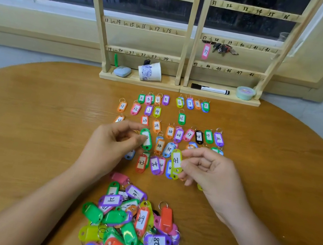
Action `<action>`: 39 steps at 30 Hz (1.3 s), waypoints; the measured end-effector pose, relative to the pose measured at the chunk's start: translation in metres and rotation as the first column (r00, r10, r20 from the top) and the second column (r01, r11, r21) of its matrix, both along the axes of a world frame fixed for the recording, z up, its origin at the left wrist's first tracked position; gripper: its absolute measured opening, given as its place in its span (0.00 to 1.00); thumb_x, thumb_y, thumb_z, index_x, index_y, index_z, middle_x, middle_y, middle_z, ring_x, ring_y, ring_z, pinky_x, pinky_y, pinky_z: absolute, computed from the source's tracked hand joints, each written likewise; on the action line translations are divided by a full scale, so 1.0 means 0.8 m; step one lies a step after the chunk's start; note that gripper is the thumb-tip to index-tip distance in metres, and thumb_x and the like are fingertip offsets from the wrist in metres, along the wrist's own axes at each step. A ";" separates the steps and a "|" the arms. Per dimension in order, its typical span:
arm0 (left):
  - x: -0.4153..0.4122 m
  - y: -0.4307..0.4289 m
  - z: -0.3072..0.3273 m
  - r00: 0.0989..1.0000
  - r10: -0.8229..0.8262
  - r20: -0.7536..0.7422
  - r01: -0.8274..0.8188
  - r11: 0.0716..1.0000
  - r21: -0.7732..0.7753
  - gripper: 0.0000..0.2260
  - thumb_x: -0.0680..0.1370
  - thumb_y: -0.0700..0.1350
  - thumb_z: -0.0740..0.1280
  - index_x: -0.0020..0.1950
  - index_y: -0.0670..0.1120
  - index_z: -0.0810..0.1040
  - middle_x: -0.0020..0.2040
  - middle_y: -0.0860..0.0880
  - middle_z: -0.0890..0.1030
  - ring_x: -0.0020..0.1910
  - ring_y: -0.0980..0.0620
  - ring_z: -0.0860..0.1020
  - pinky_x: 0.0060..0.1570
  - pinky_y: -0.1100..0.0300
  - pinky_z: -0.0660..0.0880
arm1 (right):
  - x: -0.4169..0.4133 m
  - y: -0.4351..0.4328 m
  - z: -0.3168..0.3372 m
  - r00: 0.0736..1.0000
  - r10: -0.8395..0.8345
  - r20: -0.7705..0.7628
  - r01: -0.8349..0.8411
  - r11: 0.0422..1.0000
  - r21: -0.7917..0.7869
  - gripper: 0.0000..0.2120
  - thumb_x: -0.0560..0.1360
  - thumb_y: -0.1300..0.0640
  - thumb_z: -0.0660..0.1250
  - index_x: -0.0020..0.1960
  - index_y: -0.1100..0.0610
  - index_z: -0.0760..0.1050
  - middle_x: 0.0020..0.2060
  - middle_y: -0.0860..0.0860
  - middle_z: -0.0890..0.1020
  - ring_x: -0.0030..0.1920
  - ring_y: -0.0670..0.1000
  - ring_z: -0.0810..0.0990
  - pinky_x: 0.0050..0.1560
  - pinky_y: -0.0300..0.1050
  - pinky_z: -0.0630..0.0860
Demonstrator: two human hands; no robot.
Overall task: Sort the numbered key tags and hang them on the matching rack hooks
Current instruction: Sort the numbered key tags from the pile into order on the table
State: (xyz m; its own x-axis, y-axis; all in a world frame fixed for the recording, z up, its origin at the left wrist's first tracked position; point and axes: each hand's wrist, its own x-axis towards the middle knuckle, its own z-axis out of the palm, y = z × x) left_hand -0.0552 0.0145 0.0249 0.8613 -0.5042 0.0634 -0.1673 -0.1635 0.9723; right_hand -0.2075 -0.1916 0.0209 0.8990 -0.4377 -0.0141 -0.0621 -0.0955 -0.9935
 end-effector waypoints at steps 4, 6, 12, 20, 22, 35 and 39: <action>0.000 0.000 -0.001 0.999 -0.037 0.011 0.036 0.999 0.011 0.09 0.82 0.44 0.74 0.61 0.51 0.86 0.46 0.46 0.89 0.45 0.47 0.88 0.51 0.52 0.85 | 0.007 0.001 -0.003 0.999 -0.020 0.030 0.019 1.000 0.017 0.08 0.78 0.68 0.74 0.54 0.58 0.84 0.40 0.56 0.87 0.39 0.55 0.87 0.37 0.42 0.80; -0.001 0.000 -0.001 0.999 -0.042 0.016 0.042 0.999 0.009 0.09 0.81 0.45 0.74 0.60 0.52 0.87 0.46 0.47 0.89 0.46 0.49 0.88 0.50 0.52 0.85 | 0.009 -0.001 -0.004 0.999 -0.035 0.036 0.035 0.999 0.014 0.09 0.77 0.69 0.75 0.53 0.57 0.84 0.40 0.55 0.86 0.40 0.56 0.87 0.38 0.44 0.81; 0.025 0.008 -0.005 0.999 0.031 0.027 -0.031 1.000 -0.002 0.07 0.79 0.50 0.77 0.57 0.55 0.89 0.48 0.48 0.88 0.50 0.47 0.86 0.55 0.45 0.83 | 0.026 -0.014 0.004 0.998 -0.063 0.008 0.063 0.998 -0.027 0.11 0.76 0.70 0.74 0.54 0.58 0.83 0.40 0.55 0.86 0.40 0.55 0.87 0.40 0.43 0.82; 0.073 0.034 0.003 0.958 0.287 -0.014 -0.287 0.953 -0.093 0.05 0.80 0.44 0.77 0.54 0.46 0.88 0.39 0.54 0.85 0.35 0.61 0.79 0.39 0.66 0.75 | 0.088 -0.016 0.022 0.995 0.001 -0.104 -0.017 0.989 -0.146 0.13 0.78 0.69 0.71 0.56 0.54 0.83 0.37 0.58 0.86 0.35 0.57 0.87 0.41 0.52 0.84; 0.081 0.038 0.005 0.945 0.327 -0.022 -0.327 0.937 -0.120 0.06 0.80 0.41 0.76 0.55 0.42 0.87 0.40 0.51 0.84 0.32 0.63 0.77 0.34 0.71 0.74 | 0.107 -0.008 0.024 0.994 0.012 -0.112 -0.032 0.985 -0.170 0.11 0.78 0.67 0.71 0.53 0.53 0.83 0.35 0.57 0.86 0.37 0.60 0.88 0.43 0.56 0.84; 0.097 0.053 0.003 0.930 0.368 -0.006 -0.367 0.925 -0.103 0.04 0.79 0.42 0.77 0.52 0.44 0.87 0.43 0.46 0.86 0.33 0.59 0.77 0.37 0.68 0.75 | 0.186 0.104 0.018 0.952 0.173 -0.251 -0.256 0.901 -0.350 0.06 0.73 0.59 0.78 0.45 0.52 0.81 0.36 0.53 0.87 0.32 0.52 0.86 0.35 0.49 0.83; 0.092 0.048 0.005 0.929 0.369 -0.035 -0.370 0.923 -0.106 0.04 0.80 0.40 0.76 0.53 0.42 0.86 0.39 0.46 0.84 0.31 0.61 0.78 0.31 0.71 0.72 | 0.183 0.128 -0.001 0.949 0.166 -0.269 -0.279 0.839 -0.467 0.09 0.71 0.51 0.80 0.44 0.47 0.80 0.36 0.48 0.86 0.33 0.50 0.85 0.40 0.54 0.85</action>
